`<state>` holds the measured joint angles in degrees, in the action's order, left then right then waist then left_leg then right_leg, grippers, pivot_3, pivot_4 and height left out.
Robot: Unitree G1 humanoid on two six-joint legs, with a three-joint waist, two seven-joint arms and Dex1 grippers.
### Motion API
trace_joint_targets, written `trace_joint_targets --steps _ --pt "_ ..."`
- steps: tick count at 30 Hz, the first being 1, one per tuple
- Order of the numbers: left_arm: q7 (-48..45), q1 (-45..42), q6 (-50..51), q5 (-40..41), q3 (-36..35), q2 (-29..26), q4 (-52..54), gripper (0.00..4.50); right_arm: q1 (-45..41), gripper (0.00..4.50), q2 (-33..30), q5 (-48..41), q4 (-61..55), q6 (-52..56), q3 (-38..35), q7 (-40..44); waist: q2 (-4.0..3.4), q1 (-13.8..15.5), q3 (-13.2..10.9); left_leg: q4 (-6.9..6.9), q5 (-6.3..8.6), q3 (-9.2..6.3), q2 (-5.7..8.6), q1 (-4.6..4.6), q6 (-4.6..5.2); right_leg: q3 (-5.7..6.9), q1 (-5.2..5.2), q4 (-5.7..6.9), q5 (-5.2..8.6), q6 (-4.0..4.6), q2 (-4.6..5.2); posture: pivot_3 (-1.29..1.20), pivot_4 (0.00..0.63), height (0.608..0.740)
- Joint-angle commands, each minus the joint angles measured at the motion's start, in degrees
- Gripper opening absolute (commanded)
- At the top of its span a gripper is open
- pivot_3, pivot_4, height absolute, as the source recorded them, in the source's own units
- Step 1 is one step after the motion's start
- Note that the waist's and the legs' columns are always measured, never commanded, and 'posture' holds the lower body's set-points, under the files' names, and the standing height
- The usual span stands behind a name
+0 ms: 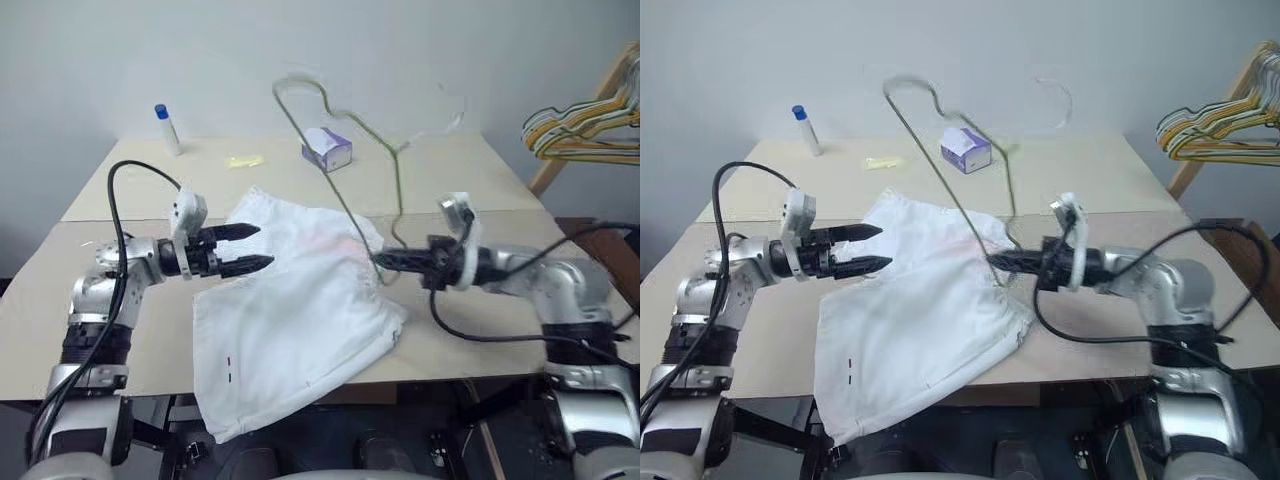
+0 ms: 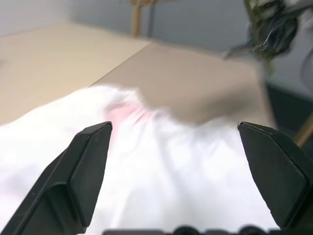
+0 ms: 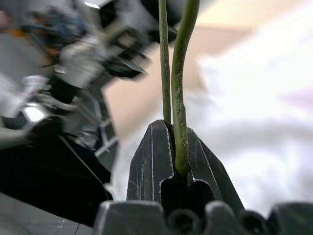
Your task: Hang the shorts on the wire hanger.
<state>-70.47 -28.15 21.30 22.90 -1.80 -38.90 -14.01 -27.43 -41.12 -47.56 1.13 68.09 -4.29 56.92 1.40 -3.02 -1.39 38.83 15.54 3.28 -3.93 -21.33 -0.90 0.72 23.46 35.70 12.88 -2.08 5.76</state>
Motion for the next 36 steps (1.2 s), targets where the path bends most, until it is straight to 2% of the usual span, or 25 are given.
trace_joint_targets --steps 1,4,8,13,21,28,36 --pt "-0.46 -0.28 -1.2 -0.45 0.89 -0.42 4.32 4.47 1.65 0.0 -5.35 -2.93 -0.84 6.94 -3.52 0.89 0.0 0.06 0.0 0.02 0.0 0.04 0.0 -0.09 0.0 -0.04 0.13 0.02 0.0 0.0 0.0 -0.08 0.0 0.74" --pt "-0.42 0.39 -1.95 -0.72 1.76 0.05 7.02 4.47 2.62 0.0 -10.37 -4.51 4.91 14.56 -3.09 3.77 0.0 0.13 0.0 0.11 0.0 0.05 0.0 -0.39 0.0 -0.1 0.5 0.18 -0.03 0.04 -0.01 -0.09 0.0 0.74" --pt "0.37 0.65 -3.04 -2.65 4.05 0.21 10.07 4.47 5.08 0.0 -14.56 -1.95 10.26 15.9 0.25 5.64 0.0 -0.12 0.0 0.1 -0.01 0.05 -0.01 -0.31 0.01 -0.18 0.48 0.21 -0.05 0.07 -0.08 -0.09 0.0 0.74" --pt "-0.22 2.42 -6.78 -5.54 6.24 -0.72 12.73 4.47 4.73 0.0 -15.69 1.93 16.66 14.03 2.33 5.89 -0.01 -1.1 0.02 0.11 -0.01 0.08 0.0 -0.33 0.01 -0.26 0.49 0.21 -0.05 0.06 -0.08 -0.09 0.0 0.74" --pt "-3.29 4.77 -7.74 -2.04 4.92 -0.91 15.8 4.47 2.44 0.0 -15.01 6.92 22.28 10.02 6.85 9.15 -0.02 -1.01 0.02 0.13 -0.01 0.08 0.0 -0.29 0.01 -0.31 0.51 0.24 -0.06 0.04 -0.1 -0.08 0.0 0.74" --pt "-2.64 5.49 -7.94 -2.57 5.26 -1.11 16.24 4.47 1.37 0.0 -13.81 7.61 21.14 8.47 9.46 13.42 -0.02 -0.95 0.02 0.14 -0.01 0.07 0.0 -0.32 0.01 -0.31 0.52 0.24 -0.07 0.02 -0.11 -0.06 0.0 0.74" --pt "-1.99 6.59 -8.05 -2.38 4.94 -1.21 16.77 4.47 3.12 0.0 -16.08 8.36 17.44 4.29 11.5 20.08 -0.03 -0.83 0.02 0.14 -0.01 0.07 0.0 -0.31 0.01 -0.31 0.52 0.25 -0.06 0.01 -0.12 -0.05 0.0 0.74"
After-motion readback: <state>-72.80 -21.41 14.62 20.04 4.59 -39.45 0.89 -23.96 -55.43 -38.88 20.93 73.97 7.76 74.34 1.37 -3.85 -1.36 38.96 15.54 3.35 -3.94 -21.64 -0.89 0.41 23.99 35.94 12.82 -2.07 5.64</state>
